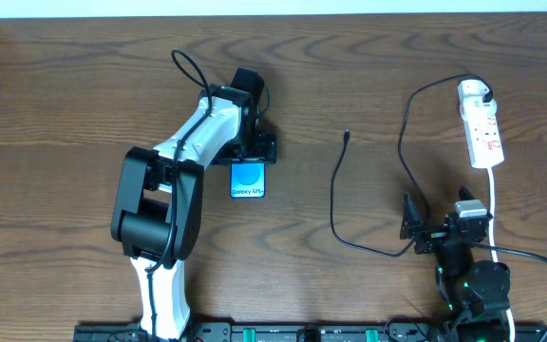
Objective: Plug charger to phone and switch on socket
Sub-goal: 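Close the left gripper on the smartphone's top edge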
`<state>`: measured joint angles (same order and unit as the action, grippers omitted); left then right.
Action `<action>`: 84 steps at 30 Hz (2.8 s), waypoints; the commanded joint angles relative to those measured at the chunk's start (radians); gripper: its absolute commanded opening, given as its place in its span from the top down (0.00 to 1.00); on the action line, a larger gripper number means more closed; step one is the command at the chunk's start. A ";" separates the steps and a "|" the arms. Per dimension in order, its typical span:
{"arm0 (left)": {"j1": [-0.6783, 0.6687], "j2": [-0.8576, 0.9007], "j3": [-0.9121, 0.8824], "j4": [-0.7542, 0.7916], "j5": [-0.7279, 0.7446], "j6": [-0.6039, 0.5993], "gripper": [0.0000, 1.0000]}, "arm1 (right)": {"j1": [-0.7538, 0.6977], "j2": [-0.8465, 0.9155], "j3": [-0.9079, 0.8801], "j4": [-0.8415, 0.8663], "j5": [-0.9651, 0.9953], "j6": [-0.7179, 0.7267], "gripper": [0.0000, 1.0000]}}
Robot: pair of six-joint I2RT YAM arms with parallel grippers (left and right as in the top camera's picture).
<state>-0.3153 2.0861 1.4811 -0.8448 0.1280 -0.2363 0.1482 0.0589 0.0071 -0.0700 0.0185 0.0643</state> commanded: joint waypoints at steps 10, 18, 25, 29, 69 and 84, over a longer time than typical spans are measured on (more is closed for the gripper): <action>-0.001 0.019 -0.023 0.000 -0.005 -0.004 0.06 | 0.008 0.000 -0.002 -0.004 -0.002 0.009 0.01; -0.018 0.019 -0.085 0.050 -0.005 -0.005 0.06 | 0.008 0.000 -0.002 -0.003 -0.002 0.009 0.01; -0.027 0.019 -0.088 0.061 -0.005 -0.005 0.07 | 0.008 0.000 -0.002 -0.003 -0.002 0.009 0.01; -0.029 0.019 -0.088 0.065 -0.005 -0.005 0.07 | 0.008 0.000 -0.002 -0.003 -0.002 0.009 0.01; 0.043 0.019 -0.088 0.065 -0.050 0.060 0.25 | 0.008 0.000 -0.002 -0.004 -0.002 0.009 0.01; 0.085 0.019 -0.088 0.057 -0.055 0.067 0.25 | 0.008 0.000 -0.002 -0.003 -0.002 0.009 0.01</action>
<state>-0.2485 2.0758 1.4231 -0.7872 0.0868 -0.1825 0.1482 0.0589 0.0071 -0.0700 0.0181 0.0643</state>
